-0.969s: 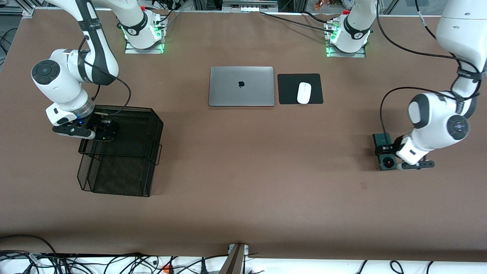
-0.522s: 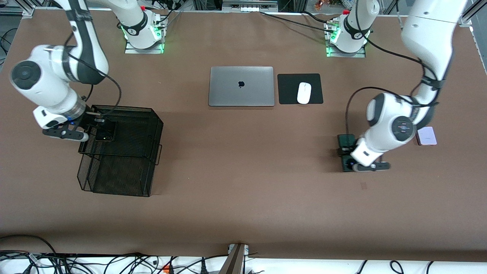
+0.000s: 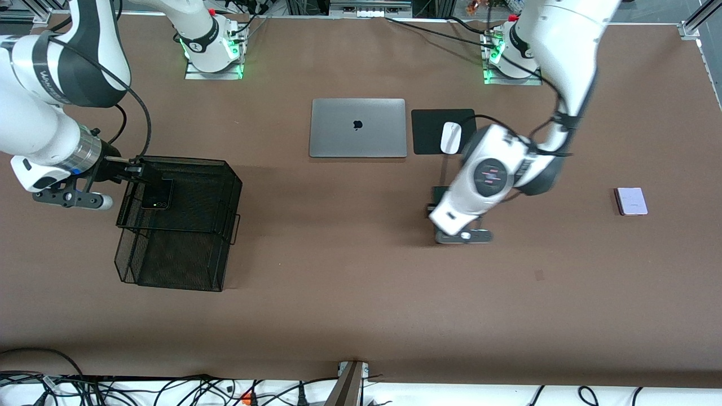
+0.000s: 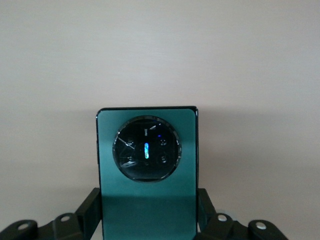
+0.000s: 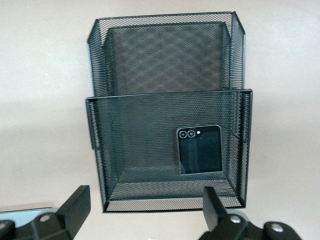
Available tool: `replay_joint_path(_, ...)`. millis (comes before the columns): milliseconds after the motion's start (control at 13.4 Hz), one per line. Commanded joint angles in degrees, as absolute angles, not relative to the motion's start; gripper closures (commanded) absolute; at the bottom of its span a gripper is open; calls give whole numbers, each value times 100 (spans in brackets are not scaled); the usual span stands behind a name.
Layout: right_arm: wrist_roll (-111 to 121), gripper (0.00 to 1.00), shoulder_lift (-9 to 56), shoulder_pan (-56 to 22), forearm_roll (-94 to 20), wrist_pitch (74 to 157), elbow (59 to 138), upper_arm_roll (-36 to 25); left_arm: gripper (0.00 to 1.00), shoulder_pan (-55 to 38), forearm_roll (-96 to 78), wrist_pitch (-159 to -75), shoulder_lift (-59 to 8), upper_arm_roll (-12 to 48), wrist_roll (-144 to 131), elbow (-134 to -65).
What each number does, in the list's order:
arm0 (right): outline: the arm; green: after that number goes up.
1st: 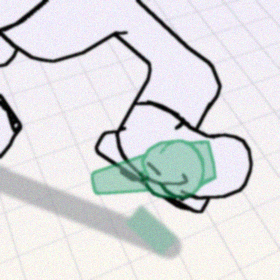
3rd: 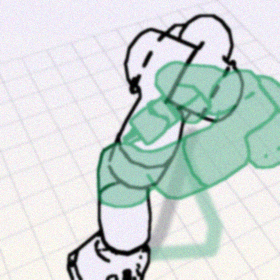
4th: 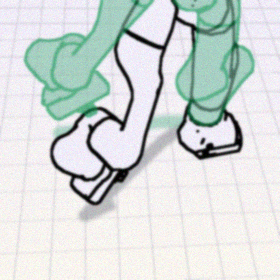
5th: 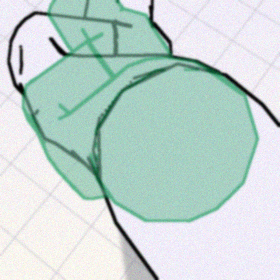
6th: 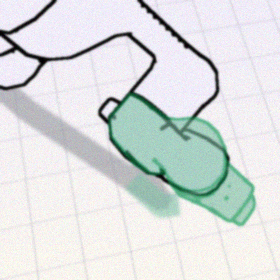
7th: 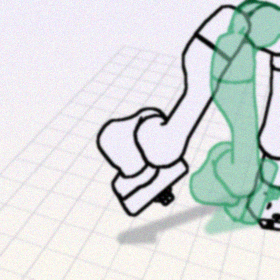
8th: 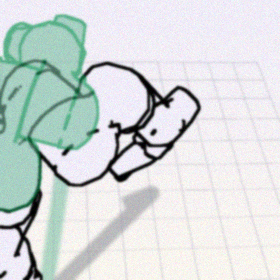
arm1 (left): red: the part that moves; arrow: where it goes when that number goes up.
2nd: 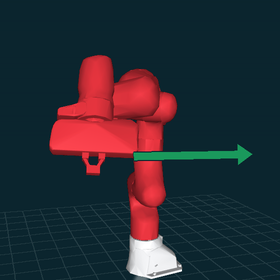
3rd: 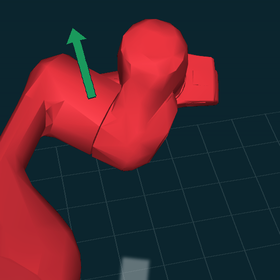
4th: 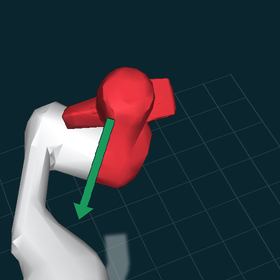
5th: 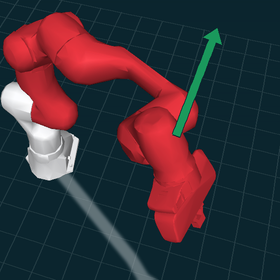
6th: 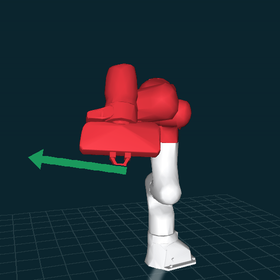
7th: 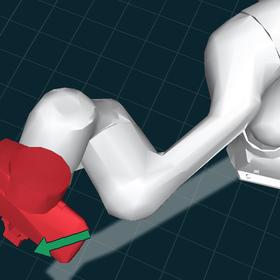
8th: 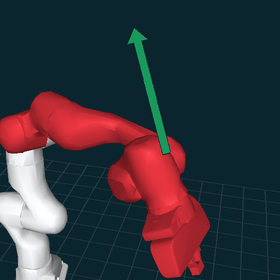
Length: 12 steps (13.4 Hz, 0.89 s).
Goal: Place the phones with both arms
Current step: 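Lower the flip phone into the basket while the left gripper lifts the green phone, then carry the green phone beside the laptop and lower it with the left gripper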
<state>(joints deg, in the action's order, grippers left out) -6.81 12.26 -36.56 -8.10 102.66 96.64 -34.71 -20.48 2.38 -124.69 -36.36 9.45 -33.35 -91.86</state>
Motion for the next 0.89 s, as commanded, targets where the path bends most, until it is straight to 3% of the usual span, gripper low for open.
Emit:
replay_joint_path(0,-633,1,1494,-3612,-958,10002,9290,-3507,100,-2582,176,-12226,-4279,861,-3883,-8246)
replay_joint_path(596,-606,0,1494,-3586,-958,10002,9316,-3524,100,-3892,193,-12278,-5483,572,-4771,-6584)
replay_joint_path(820,-606,1,1494,-3551,-958,10002,9334,-3524,100,-4472,185,-12357,-5922,63,-5141,-5979)
